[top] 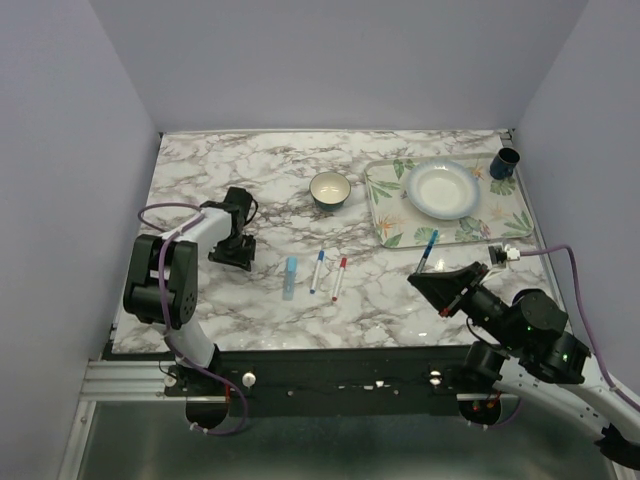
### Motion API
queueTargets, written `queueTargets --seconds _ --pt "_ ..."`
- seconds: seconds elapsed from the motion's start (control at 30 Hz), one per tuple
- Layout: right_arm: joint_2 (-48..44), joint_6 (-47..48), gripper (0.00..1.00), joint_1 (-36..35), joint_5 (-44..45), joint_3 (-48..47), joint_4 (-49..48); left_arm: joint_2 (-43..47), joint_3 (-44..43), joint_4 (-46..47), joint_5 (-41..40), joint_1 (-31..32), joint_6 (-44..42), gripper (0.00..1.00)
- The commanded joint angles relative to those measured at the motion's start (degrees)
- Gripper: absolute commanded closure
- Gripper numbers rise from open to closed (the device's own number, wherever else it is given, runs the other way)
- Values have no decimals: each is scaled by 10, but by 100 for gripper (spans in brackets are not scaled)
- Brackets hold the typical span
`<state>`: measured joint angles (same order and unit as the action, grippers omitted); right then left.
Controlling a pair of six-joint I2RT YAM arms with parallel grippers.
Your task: Insert the pens into the pen caps
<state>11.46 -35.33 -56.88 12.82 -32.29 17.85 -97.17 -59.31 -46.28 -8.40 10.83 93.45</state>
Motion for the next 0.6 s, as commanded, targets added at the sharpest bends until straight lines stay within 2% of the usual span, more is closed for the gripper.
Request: queueTargets --seconds 0.0,0.07,0.1,0.2,0.43,0.57 --pt "0 1 99 1 12 -1 3 6 33 30 -23 4 -4 65" --pt "6 1 99 0 8 -1 -4 6 45 48 -8 4 -9 71" --pt "8 2 99 1 7 -1 -4 7 47 54 -3 4 -13 84" --pt "22 1 99 0 2 -1 -6 19 50 63 2 4 -33 100" --pt "73 -8 99 0 -32 0 -43 110 24 51 -23 13 -120 100" --pt "132 -5 99 1 -81 -1 -79 171 15 101 12 29 -203 100"
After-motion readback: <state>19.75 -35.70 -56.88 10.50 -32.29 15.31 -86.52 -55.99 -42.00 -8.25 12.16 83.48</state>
